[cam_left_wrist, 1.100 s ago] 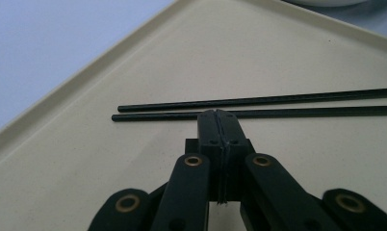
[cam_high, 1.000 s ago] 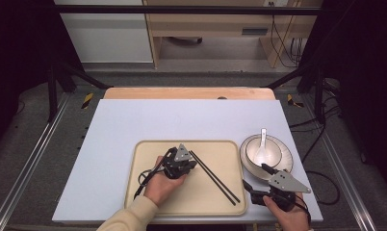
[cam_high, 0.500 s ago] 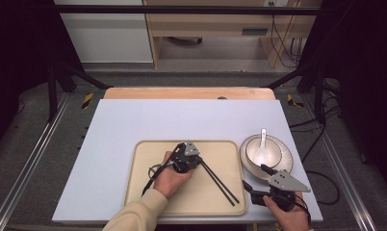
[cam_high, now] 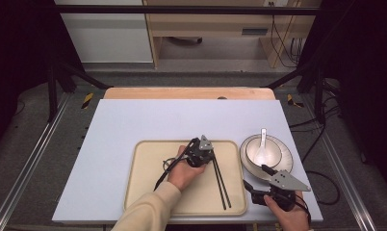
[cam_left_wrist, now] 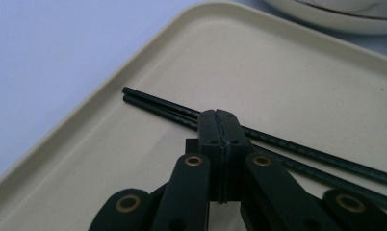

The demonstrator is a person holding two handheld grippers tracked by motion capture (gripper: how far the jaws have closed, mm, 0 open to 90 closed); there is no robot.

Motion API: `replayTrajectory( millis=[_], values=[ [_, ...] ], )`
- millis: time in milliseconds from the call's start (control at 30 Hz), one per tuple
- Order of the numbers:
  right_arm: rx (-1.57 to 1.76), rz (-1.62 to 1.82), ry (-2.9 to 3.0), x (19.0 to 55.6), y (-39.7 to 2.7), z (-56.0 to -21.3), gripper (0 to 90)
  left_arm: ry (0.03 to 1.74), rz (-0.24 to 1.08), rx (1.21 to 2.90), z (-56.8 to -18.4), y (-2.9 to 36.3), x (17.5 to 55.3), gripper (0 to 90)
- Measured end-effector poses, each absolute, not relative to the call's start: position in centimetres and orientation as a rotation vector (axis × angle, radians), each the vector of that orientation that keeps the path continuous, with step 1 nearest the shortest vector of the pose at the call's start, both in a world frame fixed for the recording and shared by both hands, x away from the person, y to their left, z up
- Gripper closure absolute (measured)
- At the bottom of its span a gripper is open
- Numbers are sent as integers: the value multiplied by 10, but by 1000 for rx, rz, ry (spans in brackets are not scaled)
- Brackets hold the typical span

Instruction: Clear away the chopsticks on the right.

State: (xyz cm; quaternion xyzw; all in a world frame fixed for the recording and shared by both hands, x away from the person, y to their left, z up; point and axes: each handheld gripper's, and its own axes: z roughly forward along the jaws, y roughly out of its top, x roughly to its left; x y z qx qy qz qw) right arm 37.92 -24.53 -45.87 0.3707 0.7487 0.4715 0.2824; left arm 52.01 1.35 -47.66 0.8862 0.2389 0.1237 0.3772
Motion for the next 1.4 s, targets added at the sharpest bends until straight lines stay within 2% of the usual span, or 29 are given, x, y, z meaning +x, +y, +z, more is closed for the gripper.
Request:
replayTrajectory(
  millis=[300,600,800,1167,1400],
  values=[
    [997,1269,2004,379,-246,-459,159,549,305,2306,-471,3,516,898],
    [1000,1266,2004,379,-246,-459,159,408,225,2373,-461,13,476,898],
    [1003,1256,2004,379,-246,-459,159,374,189,2388,-468,7,466,898],
    [993,1270,2007,379,-246,-459,157,380,213,2303,-471,3,467,897],
    [974,1309,2030,378,-243,-459,155,402,275,2139,-453,33,458,873]
  ],
)
